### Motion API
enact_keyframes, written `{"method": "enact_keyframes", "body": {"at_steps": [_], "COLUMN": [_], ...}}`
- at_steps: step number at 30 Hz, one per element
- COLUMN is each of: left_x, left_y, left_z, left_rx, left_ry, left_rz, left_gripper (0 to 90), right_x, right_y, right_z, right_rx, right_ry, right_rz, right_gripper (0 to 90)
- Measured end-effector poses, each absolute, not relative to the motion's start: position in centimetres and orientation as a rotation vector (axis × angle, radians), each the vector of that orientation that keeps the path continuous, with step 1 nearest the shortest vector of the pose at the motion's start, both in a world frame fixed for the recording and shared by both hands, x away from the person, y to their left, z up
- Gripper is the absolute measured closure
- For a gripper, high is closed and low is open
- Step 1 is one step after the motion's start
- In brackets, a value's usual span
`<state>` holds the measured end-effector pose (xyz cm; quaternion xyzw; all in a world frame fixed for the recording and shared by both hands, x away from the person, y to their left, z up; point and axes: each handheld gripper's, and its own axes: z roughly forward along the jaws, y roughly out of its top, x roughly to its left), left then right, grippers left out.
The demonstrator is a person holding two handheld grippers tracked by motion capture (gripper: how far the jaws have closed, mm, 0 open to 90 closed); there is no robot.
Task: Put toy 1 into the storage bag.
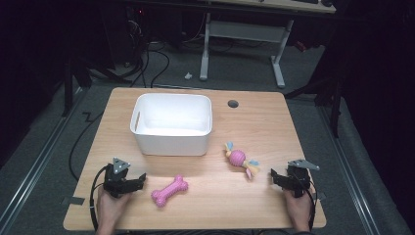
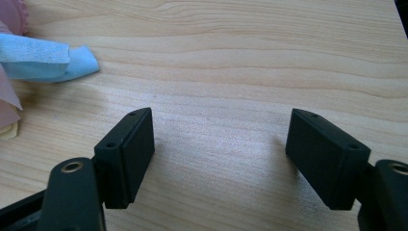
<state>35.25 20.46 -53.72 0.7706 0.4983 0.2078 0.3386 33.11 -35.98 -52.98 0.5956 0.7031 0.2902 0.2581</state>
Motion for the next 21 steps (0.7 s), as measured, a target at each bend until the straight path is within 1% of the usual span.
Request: {"method": "enact_keyframes", "body": {"at_steps": [4, 8, 13, 16, 21], "left_x": [35.2, 35.2, 35.2, 35.3, 35.2], "left_y": [20.4, 20.4, 20.3, 20.0, 19.8], "left_z": [-53.7, -53.7, -53.5, -53.1, -52.4], "left_rx": [1.999, 1.973, 1.969, 1.993, 1.986], "left_ry": [1.298, 1.298, 1.292, 1.269, 1.244], "left_rz": [0.545, 0.526, 0.509, 0.506, 0.509], "left_gripper": [18.1, 23.5, 25.3, 26.1, 27.7], "right_x": [33.1, 33.1, 33.1, 33.1, 33.1], "right_y": [-36.0, -36.0, -35.9, -35.9, -35.9], "right_z": [-53.0, -53.0, -53.0, -53.0, -53.0], "right_rx": [1.615, 1.614, 1.611, 1.614, 1.610], "right_ry": [1.907, 1.905, 1.906, 1.905, 1.907], "right_rz": [0.788, 0.791, 0.791, 0.792, 0.792], "right_gripper": [25.4, 25.4, 25.4, 25.4, 25.4]}}
